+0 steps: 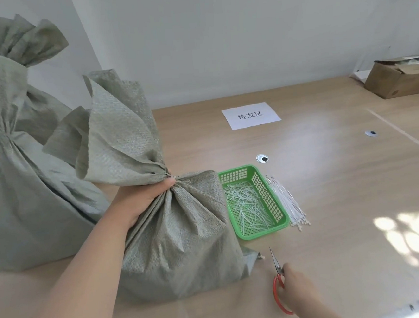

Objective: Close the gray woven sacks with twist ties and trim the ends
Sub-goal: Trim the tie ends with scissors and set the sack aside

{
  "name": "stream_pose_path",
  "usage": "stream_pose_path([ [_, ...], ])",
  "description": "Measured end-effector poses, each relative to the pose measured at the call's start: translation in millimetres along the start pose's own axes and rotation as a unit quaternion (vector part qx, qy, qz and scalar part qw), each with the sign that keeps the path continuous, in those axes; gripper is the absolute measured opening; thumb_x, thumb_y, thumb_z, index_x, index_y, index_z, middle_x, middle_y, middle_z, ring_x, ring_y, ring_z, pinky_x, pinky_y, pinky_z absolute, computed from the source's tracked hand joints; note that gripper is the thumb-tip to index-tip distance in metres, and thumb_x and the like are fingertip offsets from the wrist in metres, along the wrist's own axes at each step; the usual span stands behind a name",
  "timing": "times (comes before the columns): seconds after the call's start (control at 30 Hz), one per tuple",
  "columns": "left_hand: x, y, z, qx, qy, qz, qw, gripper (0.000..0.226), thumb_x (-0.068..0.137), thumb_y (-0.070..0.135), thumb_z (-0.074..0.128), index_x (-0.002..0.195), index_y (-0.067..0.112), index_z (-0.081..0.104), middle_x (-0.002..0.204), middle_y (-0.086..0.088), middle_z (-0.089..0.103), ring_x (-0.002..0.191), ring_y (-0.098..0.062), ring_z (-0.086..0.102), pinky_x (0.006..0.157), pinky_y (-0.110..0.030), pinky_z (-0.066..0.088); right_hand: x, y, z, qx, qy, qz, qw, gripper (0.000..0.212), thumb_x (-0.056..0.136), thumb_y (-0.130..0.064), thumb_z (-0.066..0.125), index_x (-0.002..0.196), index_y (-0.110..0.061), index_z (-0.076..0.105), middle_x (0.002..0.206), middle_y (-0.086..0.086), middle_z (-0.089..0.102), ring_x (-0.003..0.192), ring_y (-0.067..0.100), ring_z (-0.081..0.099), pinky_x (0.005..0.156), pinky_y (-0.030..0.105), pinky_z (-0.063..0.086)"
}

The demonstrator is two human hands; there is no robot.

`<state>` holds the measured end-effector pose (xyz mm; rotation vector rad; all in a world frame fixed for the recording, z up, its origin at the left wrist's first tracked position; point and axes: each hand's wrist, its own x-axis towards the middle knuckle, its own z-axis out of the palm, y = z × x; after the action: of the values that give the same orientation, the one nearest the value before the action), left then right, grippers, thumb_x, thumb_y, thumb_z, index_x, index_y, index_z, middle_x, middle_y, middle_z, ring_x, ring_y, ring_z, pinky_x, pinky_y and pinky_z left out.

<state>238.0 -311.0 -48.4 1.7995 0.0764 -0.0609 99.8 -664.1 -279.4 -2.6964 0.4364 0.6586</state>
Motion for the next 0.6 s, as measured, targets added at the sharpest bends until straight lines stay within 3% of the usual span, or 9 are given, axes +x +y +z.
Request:
stream_pose_path([
  [0.1, -1, -1, -1, -0.002, -0.002, 0.003, 1.0, 0.088, 0.039, 0.074, 0.09, 0.108, 0.022, 0.075, 0.11, 0.005, 0.076, 0.112, -0.018, 0.069, 0.108, -0.05, 0.048, 4, -7, 3, 0.001, -0.01, 0.008, 1.0, 0.011, 0.095, -0.034, 0.04, 0.096, -0.024, 0.035, 0.113, 0.005, 0.066, 0.108, 0.027, 0.063, 0.071, 0.029, 0.036],
  [0.23, -2, 0, 2, -0.003, -0.003, 0.009, 1.0, 0.084, 0.042, 0.072, 0.09, 0.107, 0.022, 0.076, 0.11, 0.006, 0.076, 0.112, -0.016, 0.068, 0.109, -0.049, 0.048, 9, -15, 6, 0.013, -0.011, 0.015, 1.0, 0.006, 0.091, -0.029, 0.045, 0.095, -0.025, 0.042, 0.105, 0.003, 0.065, 0.107, 0.026, 0.063, 0.071, 0.029, 0.038],
  [0.37, -2, 0, 2, -0.004, 0.003, 0.005, 1.0, 0.083, 0.044, 0.069, 0.091, 0.109, 0.021, 0.075, 0.112, 0.005, 0.075, 0.113, -0.015, 0.068, 0.109, -0.048, 0.048, 15, -18, 8, 0.026, -0.009, 0.015, 1.0, 0.025, 0.091, -0.028, 0.048, 0.115, -0.023, 0.055, 0.113, 0.004, 0.062, 0.11, 0.025, 0.06, 0.081, 0.031, 0.045],
  [0.6, -5, 1, 4, 0.002, 0.001, 0.003, 1.0, 0.051, 0.056, 0.05, 0.091, 0.1, 0.027, 0.077, 0.109, 0.009, 0.075, 0.113, -0.013, 0.068, 0.111, -0.044, 0.047, 22, -15, 8, 0.02, -0.036, 0.011, 0.999, 0.029, 0.091, -0.026, 0.056, 0.12, -0.023, 0.052, 0.119, 0.005, 0.061, 0.113, 0.024, 0.059, 0.084, 0.03, 0.045],
])
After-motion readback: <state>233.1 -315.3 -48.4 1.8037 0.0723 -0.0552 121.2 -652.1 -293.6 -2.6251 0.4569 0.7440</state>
